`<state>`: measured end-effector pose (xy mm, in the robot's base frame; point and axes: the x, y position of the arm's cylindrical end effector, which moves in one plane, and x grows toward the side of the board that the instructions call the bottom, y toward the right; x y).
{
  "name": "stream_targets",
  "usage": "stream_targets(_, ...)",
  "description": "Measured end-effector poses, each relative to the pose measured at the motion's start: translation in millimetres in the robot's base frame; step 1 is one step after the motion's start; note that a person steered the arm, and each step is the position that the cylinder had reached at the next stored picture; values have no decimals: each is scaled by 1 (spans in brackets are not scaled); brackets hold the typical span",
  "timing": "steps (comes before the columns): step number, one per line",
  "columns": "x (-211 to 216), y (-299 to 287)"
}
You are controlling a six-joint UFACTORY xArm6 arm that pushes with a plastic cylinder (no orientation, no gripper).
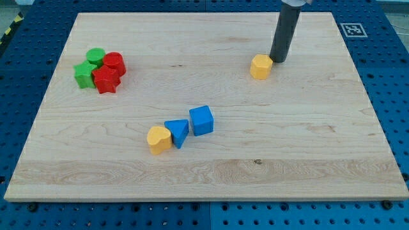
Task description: Move the yellow hexagon to the right side of the blue cube
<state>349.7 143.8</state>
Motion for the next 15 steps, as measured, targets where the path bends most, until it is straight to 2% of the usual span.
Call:
stream_targets(1, 10, -7)
stream_targets(6, 19, -119)
stream_targets(8, 38, -120)
stream_targets(10, 38, -115)
stream_targets(15, 36, -56)
